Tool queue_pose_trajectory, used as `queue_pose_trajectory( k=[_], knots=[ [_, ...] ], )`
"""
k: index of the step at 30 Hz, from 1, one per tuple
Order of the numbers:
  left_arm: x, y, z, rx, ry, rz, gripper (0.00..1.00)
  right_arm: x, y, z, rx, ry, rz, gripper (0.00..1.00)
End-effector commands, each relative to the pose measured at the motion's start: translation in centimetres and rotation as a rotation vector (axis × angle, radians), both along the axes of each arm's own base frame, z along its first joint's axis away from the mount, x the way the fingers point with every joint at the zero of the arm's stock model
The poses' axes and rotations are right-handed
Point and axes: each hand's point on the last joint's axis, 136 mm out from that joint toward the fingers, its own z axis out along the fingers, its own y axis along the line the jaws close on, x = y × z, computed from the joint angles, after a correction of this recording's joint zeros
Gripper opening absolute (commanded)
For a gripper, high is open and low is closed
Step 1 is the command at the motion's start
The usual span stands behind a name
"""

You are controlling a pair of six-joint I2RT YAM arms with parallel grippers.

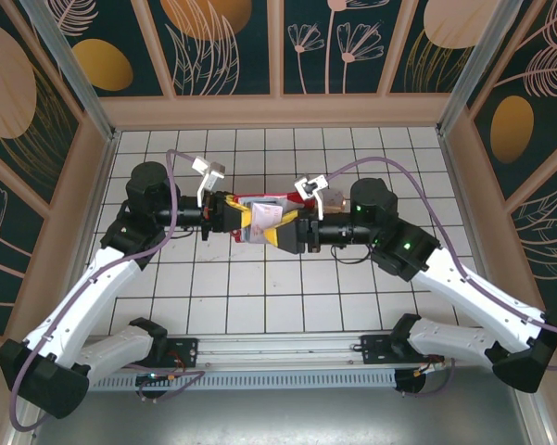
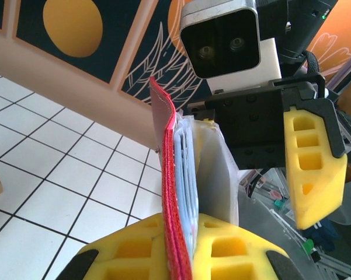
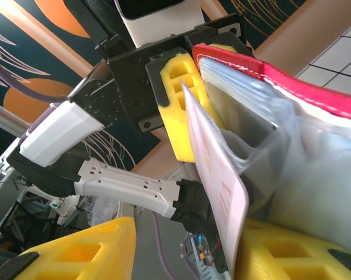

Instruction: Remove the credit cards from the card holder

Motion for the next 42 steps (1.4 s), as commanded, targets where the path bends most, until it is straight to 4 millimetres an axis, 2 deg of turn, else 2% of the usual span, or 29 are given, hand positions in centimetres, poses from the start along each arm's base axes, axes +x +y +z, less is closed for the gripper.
queue_pose_trajectory(
  k=[1,4,5,7,9,17,23,27,29,42],
  knots=[
    [1.0,-0.2,1.0,-0.028,-0.048,0.036,0.0,-2.5,1.0,1.8,0.093,-0.047,0.128,0.45],
    [1.2,-0.2,0.7,-0.024,-0.04,0.042,0.0,-3.0,0.9,2.4,0.133,-0.082,0.147,0.36],
    [1.3,-0.2,0.7,-0.024,-0.037,0.044,0.0,-3.2,0.9,2.4,0.139,-0.088,0.15,0.35],
    [1.3,-0.2,0.7,-0.025,-0.036,0.044,0.0,-3.3,0.9,2.4,0.144,-0.098,0.153,0.43],
    [1.3,-0.2,0.7,-0.026,-0.037,0.046,0.0,-3.2,1.1,2.0,0.133,-0.094,0.15,0.45],
    [1.0,-0.1,1.2,-0.036,-0.055,0.039,0.0,-4.9,-0.4,3.2,0.202,-0.139,0.194,0.4],
    [0.4,-0.1,2.0,-0.058,-0.066,0.014,0.0,-5.7,-1.3,3.2,0.215,-0.151,0.201,0.37],
    [-0.2,0.0,2.3,-0.066,-0.074,-0.006,0.0,-5.8,-1.6,3.0,0.201,-0.146,0.197,0.35],
    [-0.3,0.0,1.4,-0.057,-0.055,-0.014,0.0,-5.7,-1.6,2.7,0.186,-0.143,0.188,0.35],
    [-1.6,0.3,2.0,-0.069,-0.078,-0.051,0.0,-5.9,-2.8,2.2,0.152,-0.147,0.148,0.32]
  ],
)
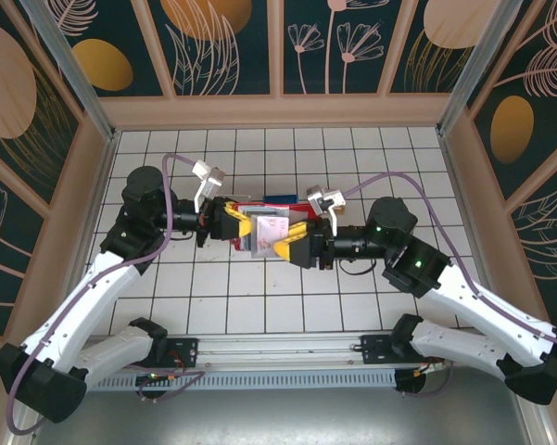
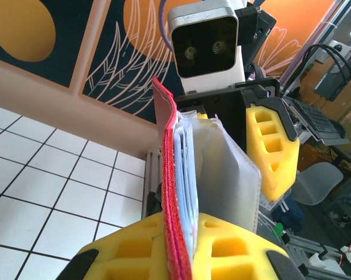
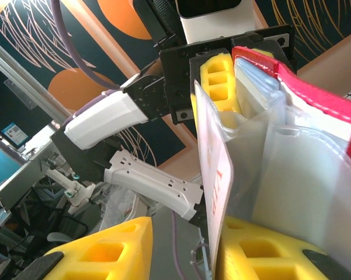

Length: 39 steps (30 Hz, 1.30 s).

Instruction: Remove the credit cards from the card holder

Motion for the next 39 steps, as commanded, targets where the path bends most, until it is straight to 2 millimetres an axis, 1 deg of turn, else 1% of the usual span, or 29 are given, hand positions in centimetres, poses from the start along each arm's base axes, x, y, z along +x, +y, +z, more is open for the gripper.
queue_pose_trajectory(
  k=[1,5,8,11,14,16,18,19,26,33,39],
  knots=[
    [1.0,0.3,0.6,-0.022,-0.048,0.065,0.0,-2.4,-0.9,0.8,0.021,-0.032,0.079,0.31],
    [0.8,0.4,0.7,-0.023,-0.053,0.062,0.0,-2.3,-1.2,0.7,0.011,-0.032,0.062,0.3],
    [0.8,0.4,0.7,-0.023,-0.053,0.062,0.0,-2.0,-1.4,0.8,0.007,-0.029,0.035,0.25],
    [0.8,0.4,0.8,-0.025,-0.055,0.062,0.0,-1.5,-1.5,0.6,-0.005,-0.023,0.002,0.18],
    [0.7,0.4,0.8,-0.026,-0.057,0.059,0.0,-1.3,-1.5,0.4,-0.014,-0.014,-0.011,0.16],
    [0.6,0.4,0.8,-0.026,-0.056,0.058,0.0,-0.8,-1.6,0.1,-0.031,-0.009,-0.042,0.1],
    [0.6,0.4,0.8,-0.025,-0.056,0.059,0.0,0.2,-1.7,-0.4,-0.06,0.003,-0.1,0.02],
    [0.6,0.5,0.8,-0.024,-0.055,0.06,0.0,0.6,-1.8,-0.5,-0.072,0.004,-0.123,0.0],
    [0.8,0.5,0.5,-0.014,-0.062,0.083,0.0,0.8,-2.3,-0.9,-0.091,0.006,-0.152,0.0],
    [1.3,0.5,0.2,-0.007,-0.067,0.109,0.0,1.4,-4.1,-1.5,-0.147,-0.008,-0.231,0.0],
    [2.2,0.5,-0.3,0.015,-0.067,0.149,0.0,1.9,-5.9,-1.8,-0.197,-0.034,-0.302,0.0]
  ],
)
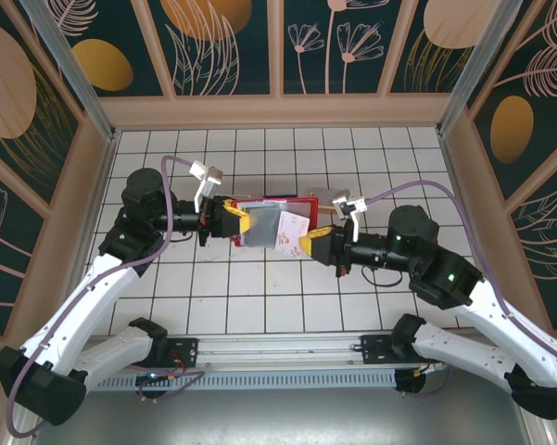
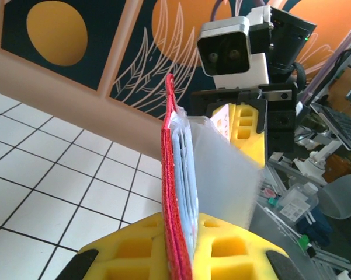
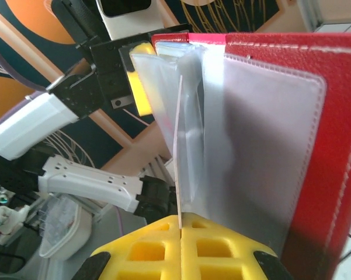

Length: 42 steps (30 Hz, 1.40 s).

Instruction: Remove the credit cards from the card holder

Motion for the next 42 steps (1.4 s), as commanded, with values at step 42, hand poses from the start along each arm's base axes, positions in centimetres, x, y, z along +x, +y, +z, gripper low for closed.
queue_pose_trajectory(
  k=[42],
  knots=[
    [5.8,3.4,-5.2,0.119,-0.026,0.484,0.0,24.8,-10.6,-18.3,-1.283,-0.333,0.104,0.0]
  ],
)
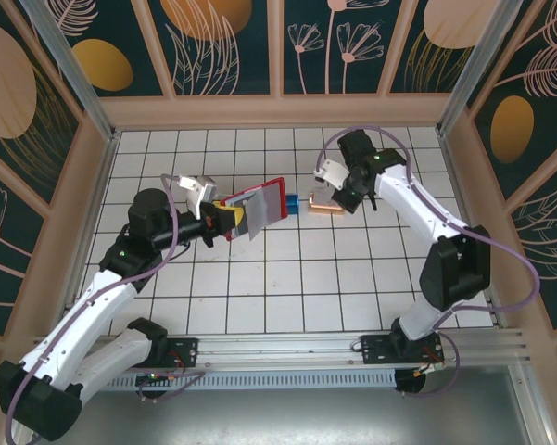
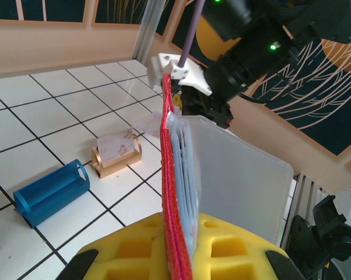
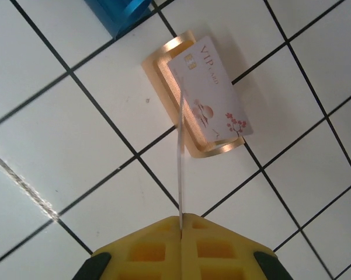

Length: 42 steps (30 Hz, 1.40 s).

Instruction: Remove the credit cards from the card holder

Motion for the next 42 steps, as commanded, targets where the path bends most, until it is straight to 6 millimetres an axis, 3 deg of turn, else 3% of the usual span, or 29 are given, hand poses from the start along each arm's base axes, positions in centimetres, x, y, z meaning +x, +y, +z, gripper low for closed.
queue_pose_trajectory(
  k=[1,6,13,21,42],
  knots=[
    [-0.3,0.0,2.1,-0.044,-0.054,-0.017,0.0,1.1,0.5,1.9,-0.033,-0.036,0.145,0.0],
    [-0.5,0.0,2.1,-0.053,-0.055,-0.024,0.0,3.1,1.0,0.3,-0.072,0.004,0.163,0.0],
    [-1.1,-0.1,2.2,-0.072,-0.061,-0.04,0.0,4.0,1.5,-2.4,-0.133,0.073,0.203,0.0],
    [-1.6,0.0,1.7,-0.082,-0.058,-0.052,0.0,5.3,1.5,-4.2,-0.182,0.075,0.243,0.0],
    [-2.1,0.1,1.9,-0.093,-0.061,-0.058,0.0,4.1,1.9,-8.9,-0.209,0.15,0.294,0.0]
  ],
)
